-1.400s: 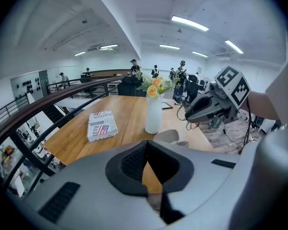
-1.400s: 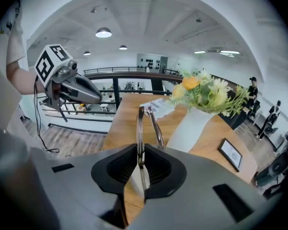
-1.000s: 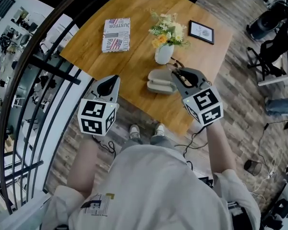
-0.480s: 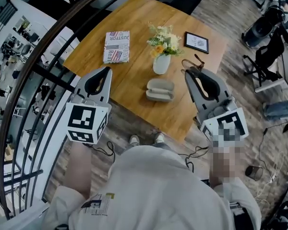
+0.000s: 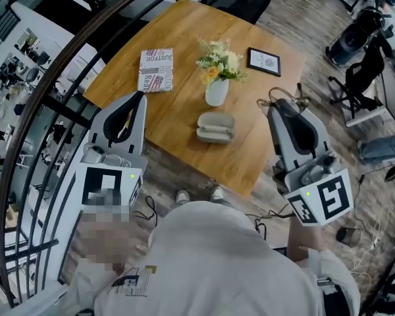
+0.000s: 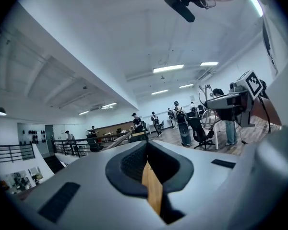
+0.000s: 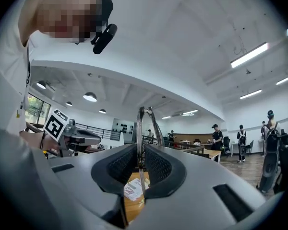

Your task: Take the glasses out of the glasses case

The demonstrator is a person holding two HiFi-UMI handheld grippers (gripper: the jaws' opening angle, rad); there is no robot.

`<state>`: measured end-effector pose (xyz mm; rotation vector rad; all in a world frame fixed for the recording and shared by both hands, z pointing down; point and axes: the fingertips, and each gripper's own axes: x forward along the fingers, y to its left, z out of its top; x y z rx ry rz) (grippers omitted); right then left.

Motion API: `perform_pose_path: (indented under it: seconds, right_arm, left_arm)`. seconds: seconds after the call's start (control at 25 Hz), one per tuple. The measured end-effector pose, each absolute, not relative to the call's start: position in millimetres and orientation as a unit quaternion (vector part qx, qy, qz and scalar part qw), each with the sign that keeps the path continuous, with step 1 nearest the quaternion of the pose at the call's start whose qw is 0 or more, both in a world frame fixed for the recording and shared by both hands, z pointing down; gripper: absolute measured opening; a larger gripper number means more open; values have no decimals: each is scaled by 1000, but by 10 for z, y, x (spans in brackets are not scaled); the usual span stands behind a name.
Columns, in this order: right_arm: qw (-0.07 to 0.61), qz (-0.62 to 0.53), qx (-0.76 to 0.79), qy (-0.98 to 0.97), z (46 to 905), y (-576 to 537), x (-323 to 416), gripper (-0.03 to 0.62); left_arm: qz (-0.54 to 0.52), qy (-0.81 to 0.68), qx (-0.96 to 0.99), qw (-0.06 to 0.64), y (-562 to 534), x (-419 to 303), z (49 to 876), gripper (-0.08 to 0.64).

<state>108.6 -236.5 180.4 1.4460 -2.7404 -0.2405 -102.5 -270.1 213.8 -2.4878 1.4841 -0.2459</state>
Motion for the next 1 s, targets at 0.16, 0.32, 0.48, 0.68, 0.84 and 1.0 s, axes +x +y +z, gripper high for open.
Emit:
perform_pose_path:
  seconds: [0.16, 0.32, 0.48, 0.68, 0.84, 1.0]
  right_arm:
    - [21, -63, 466, -882, 1910, -2390, 1083, 71]
    - [40, -54, 467, -882, 2094, -2440, 1031, 71]
    - [51, -43, 460, -885, 2252, -2473, 980, 70]
    - [73, -27, 451, -889, 2434, -2490, 951, 69]
    - [75, -24, 446, -892, 2485, -2460, 921, 69]
    - [78, -25, 443, -893, 2506, -2484, 897, 69]
  left_arm:
    - [-76, 513, -847, 117, -2696, -1049, 2110, 17]
    - [-88, 515, -846, 106, -2692, -1070, 2271, 17]
    - [-102, 516, -846, 86, -2673, -1096, 2458, 17]
    - [-110, 527, -840, 70, -2648, -1165, 2547, 17]
    - [-126, 526, -838, 73, -2616, -1168, 2626, 17]
    - [-121, 526, -839, 73, -2611, -1161, 2614, 17]
